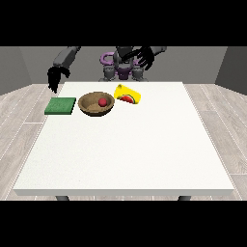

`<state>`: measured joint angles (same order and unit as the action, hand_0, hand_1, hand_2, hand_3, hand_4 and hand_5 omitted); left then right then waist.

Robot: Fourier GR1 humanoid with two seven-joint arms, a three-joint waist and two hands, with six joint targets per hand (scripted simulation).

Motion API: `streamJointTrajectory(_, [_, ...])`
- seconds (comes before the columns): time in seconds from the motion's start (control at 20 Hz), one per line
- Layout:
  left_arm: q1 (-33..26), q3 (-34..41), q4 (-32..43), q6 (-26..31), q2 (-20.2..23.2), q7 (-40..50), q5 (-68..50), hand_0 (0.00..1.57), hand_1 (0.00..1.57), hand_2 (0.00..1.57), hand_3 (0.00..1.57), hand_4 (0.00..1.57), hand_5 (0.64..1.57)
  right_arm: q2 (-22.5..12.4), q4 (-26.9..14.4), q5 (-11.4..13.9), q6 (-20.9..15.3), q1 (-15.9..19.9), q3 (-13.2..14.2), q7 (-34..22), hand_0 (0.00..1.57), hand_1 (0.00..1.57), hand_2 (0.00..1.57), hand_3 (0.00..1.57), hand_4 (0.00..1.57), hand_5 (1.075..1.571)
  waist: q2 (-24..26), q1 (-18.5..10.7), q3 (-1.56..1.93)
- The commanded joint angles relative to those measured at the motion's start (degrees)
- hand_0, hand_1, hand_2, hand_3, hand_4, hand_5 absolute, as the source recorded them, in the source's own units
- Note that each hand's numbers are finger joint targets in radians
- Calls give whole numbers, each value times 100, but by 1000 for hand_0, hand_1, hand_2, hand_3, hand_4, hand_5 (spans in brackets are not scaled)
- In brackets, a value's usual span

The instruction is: Pick the cup and pour the ball into the bowl, then pick the bowl and place it on the pad

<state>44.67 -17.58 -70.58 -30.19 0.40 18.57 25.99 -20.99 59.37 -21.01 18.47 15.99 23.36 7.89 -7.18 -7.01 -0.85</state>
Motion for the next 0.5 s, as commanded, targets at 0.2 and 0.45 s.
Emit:
streamJointTrajectory(0.2, [-5, 1766, -1293, 2269, 960, -766, -3112, 0, 0, 0, 0, 202, 1491, 124, -14, -51, -509, -146, 355, 345, 0, 0, 0, 0, 252, 1571, -487, -951, 49])
streamJointTrajectory(0.45, [111, 2813, -912, 3586, 1926, -1004, -4248, 0, 0, 0, 0, 350, 1500, 466, 23, -142, -715, 117, 316, 497, 0, 0, 0, 0, 0, 1570, -906, -988, 78])
